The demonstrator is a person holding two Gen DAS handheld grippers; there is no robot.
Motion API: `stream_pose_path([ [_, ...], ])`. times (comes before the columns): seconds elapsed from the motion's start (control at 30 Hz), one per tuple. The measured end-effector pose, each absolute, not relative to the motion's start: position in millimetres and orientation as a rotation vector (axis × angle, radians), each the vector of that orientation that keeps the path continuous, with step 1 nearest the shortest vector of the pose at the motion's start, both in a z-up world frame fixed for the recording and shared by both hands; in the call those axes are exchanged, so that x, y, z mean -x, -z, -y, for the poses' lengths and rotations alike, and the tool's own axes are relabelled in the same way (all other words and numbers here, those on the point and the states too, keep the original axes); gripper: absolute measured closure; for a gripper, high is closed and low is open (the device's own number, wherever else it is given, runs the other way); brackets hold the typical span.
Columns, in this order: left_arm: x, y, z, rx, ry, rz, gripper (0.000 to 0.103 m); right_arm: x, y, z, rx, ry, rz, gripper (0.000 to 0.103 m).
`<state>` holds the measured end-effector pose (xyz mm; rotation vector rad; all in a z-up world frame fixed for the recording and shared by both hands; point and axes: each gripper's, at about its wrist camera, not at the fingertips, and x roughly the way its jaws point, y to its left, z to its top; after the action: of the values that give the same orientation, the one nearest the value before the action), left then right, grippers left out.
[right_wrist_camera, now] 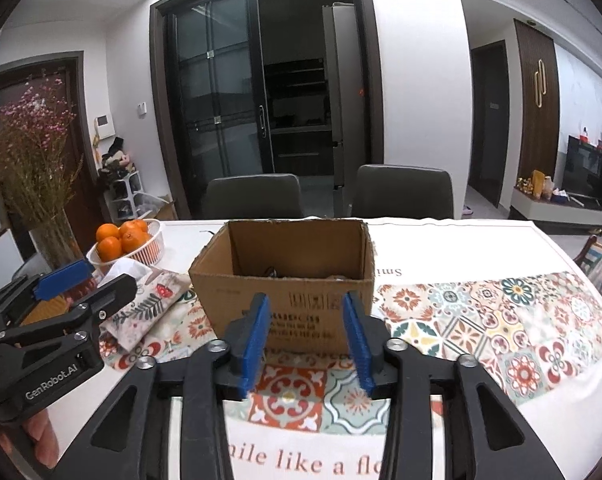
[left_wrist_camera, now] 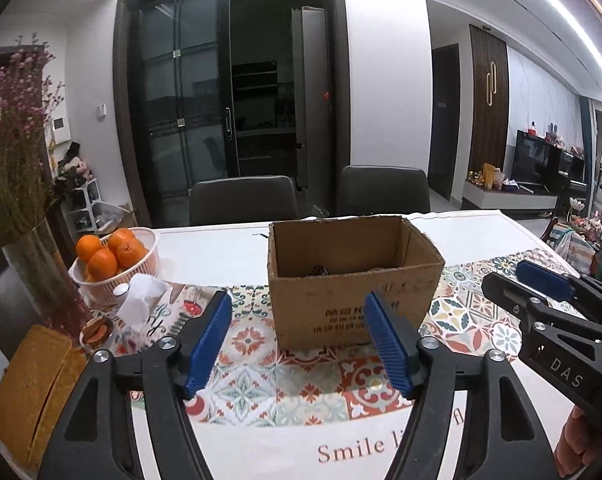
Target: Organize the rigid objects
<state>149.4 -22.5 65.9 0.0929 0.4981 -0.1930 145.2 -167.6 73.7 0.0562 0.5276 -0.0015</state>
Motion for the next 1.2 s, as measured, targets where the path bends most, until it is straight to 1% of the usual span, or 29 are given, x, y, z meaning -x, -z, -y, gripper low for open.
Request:
stream_pose_path([
  [0.03,-144,-65,22,-0.095,0.188,-0.494,0.026,-140,-74,167,-0.055,0.009,-0.526,0.054],
  [0.13,-130,-65,18,-0.089,0.182,-0.482,0.021,-126,-74,164,-0.045,0.022,-0.512,0.051],
  [0.2,-123,-64,15,-0.082,0.176,-0.483,0.018,-118,-76,163,-0.032,0.034,-0.501,0.045],
  [0.27,-117,-66,13,-0.075,0.171,-0.478,0.012,-109,-77,161,-0.021,0.047,-0.486,0.037],
  [0.4,-105,-67,10,-0.085,0.144,-0.456,0.005,-98,-79,156,0.001,0.057,-0.472,0.03],
  [0.47,-99,-67,9,-0.096,0.126,-0.445,0.0,-93,-79,156,-0.001,0.061,-0.465,0.026],
  [0.57,-87,-68,8,-0.113,0.115,-0.425,0.0,-86,-76,156,-0.002,0.08,-0.47,0.023],
  [1.2,-62,-72,6,-0.104,0.109,-0.414,0.0,-59,-81,156,-0.042,0.084,-0.447,0.022],
])
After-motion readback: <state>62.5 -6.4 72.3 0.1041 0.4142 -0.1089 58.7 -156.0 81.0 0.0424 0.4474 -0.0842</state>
